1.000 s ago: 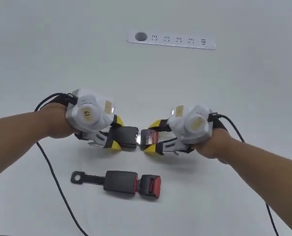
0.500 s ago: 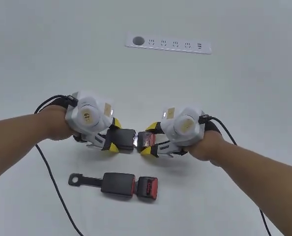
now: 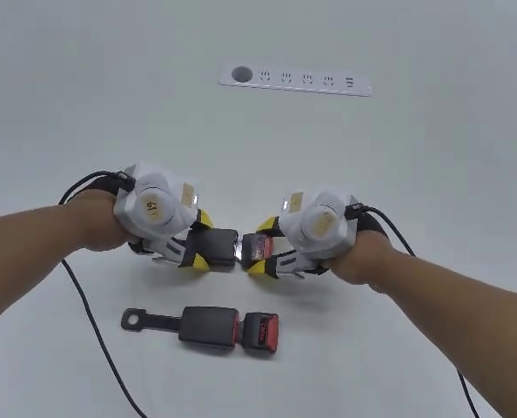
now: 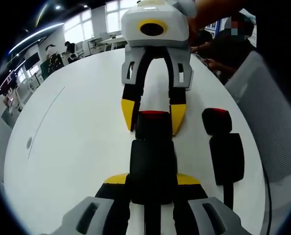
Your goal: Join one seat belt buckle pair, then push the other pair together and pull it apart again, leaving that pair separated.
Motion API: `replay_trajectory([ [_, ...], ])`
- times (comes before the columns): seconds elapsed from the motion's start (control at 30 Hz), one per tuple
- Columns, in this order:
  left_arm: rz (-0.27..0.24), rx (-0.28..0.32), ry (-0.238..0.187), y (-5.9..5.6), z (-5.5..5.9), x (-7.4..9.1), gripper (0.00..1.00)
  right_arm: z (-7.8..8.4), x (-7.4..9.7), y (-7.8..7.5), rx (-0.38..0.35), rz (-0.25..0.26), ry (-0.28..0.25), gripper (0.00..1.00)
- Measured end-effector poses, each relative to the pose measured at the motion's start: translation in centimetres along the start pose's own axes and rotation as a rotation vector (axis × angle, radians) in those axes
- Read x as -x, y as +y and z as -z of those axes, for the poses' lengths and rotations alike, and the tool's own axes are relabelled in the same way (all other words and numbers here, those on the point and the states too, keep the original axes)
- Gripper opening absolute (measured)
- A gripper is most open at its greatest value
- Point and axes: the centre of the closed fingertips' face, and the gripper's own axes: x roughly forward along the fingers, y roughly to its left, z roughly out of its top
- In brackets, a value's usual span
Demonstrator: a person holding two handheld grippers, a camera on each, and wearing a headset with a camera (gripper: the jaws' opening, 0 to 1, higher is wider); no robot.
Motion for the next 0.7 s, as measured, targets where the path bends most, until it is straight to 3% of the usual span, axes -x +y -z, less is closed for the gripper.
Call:
replay_trajectory([
  [0.7,-0.011,0.026,-0.02,0.0,-0.09,0.09,0.34,0.76,0.58,-0.27,0.001,0.011,-0.008,0.36],
])
